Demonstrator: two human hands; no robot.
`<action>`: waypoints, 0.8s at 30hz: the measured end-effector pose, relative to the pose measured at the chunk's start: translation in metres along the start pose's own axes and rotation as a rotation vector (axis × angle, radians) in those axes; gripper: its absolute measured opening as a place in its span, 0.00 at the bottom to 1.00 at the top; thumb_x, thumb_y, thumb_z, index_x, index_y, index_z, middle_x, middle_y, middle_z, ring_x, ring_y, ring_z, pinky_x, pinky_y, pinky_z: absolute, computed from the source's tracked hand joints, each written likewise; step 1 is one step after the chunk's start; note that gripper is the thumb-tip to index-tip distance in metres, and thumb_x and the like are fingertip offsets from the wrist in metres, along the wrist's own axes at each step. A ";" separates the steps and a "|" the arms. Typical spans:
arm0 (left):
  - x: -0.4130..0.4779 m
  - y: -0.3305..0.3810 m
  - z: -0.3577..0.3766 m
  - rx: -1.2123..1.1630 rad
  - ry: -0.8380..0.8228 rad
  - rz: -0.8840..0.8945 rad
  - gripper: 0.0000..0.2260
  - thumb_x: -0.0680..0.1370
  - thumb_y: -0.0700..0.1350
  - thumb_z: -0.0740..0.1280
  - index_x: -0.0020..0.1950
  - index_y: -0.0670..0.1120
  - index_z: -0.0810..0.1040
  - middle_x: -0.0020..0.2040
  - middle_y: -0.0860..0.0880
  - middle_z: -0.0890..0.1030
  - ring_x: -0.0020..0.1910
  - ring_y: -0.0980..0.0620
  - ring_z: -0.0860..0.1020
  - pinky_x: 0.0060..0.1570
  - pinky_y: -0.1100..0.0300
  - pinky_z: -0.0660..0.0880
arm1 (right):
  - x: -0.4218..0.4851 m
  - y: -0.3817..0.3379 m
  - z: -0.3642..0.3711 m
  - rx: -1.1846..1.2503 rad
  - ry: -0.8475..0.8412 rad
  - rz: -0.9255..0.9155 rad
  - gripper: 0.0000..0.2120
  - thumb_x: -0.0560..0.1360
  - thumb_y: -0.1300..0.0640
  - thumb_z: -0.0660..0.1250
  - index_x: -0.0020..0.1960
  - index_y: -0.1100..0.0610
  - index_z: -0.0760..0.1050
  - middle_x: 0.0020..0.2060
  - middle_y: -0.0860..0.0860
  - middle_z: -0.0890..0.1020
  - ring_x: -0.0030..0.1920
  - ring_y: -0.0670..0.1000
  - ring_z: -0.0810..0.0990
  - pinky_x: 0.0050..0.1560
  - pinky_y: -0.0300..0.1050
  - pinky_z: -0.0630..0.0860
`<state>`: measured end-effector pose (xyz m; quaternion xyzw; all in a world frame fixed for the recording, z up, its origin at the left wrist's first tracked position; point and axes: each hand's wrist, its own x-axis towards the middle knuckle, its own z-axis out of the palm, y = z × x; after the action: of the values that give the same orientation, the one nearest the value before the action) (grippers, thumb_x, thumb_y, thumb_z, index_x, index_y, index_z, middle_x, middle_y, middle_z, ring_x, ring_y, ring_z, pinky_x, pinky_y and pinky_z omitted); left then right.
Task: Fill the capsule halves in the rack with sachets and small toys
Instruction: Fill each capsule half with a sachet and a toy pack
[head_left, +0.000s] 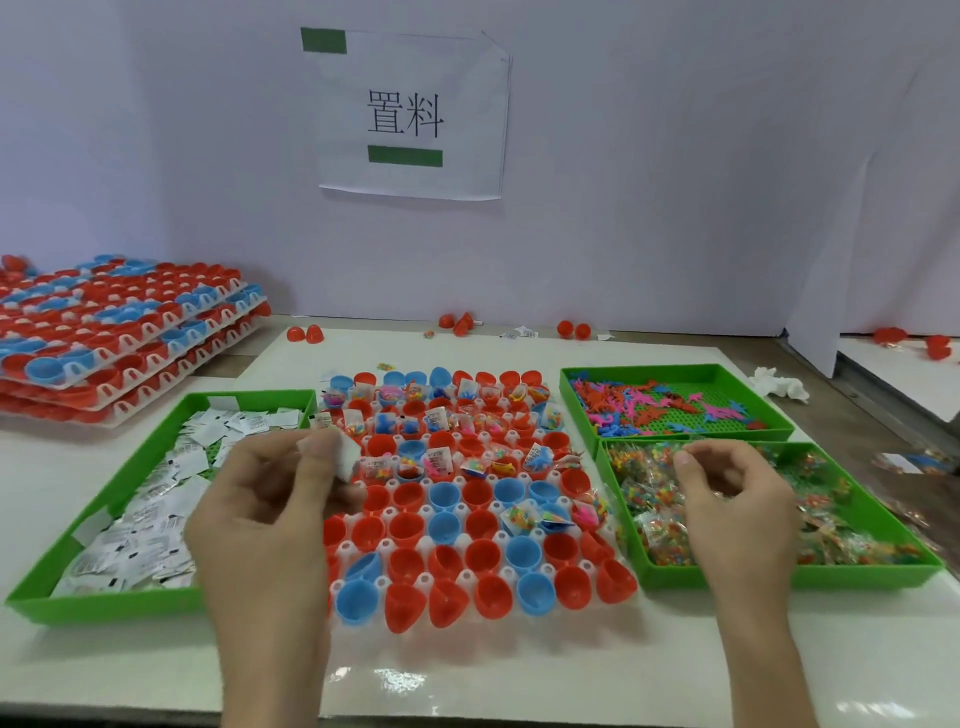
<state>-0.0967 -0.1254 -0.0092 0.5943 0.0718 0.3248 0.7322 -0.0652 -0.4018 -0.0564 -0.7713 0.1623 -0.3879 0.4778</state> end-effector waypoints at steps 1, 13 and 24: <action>-0.006 0.000 0.006 -0.010 -0.044 0.004 0.06 0.71 0.50 0.71 0.42 0.49 0.82 0.34 0.48 0.84 0.29 0.55 0.80 0.32 0.66 0.79 | 0.000 -0.003 0.000 0.022 -0.015 -0.002 0.08 0.76 0.62 0.72 0.42 0.51 0.78 0.37 0.44 0.82 0.40 0.42 0.80 0.38 0.26 0.72; -0.044 0.007 0.043 -0.007 -0.335 0.038 0.08 0.73 0.53 0.71 0.38 0.50 0.80 0.30 0.47 0.81 0.26 0.55 0.79 0.29 0.68 0.75 | -0.039 -0.097 -0.018 0.784 -0.831 -0.136 0.02 0.72 0.57 0.70 0.43 0.54 0.79 0.50 0.54 0.84 0.49 0.50 0.83 0.51 0.41 0.79; -0.040 0.003 0.038 -0.010 -0.362 0.042 0.04 0.73 0.51 0.71 0.39 0.53 0.84 0.30 0.49 0.81 0.25 0.58 0.76 0.27 0.68 0.73 | -0.053 -0.106 -0.002 0.633 -0.770 -0.056 0.04 0.73 0.63 0.71 0.43 0.56 0.80 0.40 0.52 0.85 0.42 0.47 0.84 0.44 0.36 0.79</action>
<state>-0.1104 -0.1793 -0.0073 0.6407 -0.0751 0.2282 0.7292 -0.1134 -0.3183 0.0118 -0.6799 -0.1725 -0.1180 0.7029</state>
